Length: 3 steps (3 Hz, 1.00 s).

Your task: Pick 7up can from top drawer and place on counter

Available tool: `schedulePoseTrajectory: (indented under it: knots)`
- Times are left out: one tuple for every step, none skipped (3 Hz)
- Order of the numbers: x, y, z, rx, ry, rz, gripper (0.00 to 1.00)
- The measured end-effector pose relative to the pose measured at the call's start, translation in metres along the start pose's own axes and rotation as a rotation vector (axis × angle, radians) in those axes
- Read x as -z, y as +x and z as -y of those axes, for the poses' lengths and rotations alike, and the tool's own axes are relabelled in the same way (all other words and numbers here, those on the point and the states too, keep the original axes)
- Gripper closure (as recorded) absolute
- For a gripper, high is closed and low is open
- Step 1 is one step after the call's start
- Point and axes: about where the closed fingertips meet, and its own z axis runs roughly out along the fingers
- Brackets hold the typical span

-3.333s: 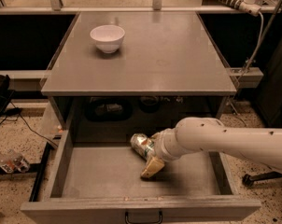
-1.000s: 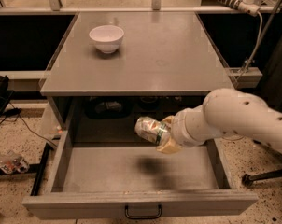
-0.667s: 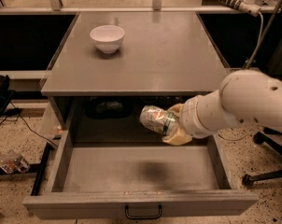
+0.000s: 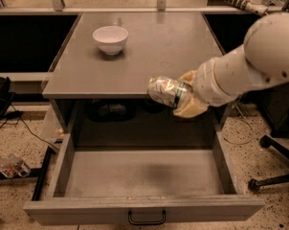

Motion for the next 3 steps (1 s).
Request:
schedulePoseTrajectory:
  knots:
    - [-0.002,-0.012,0.050,0.000,-0.005,0.007,1.00]
    - [0.010,-0.026,0.066,0.015,0.029,0.026,1.00]
    - [0.010,-0.026,0.066,0.015,0.028,0.025,1.00]
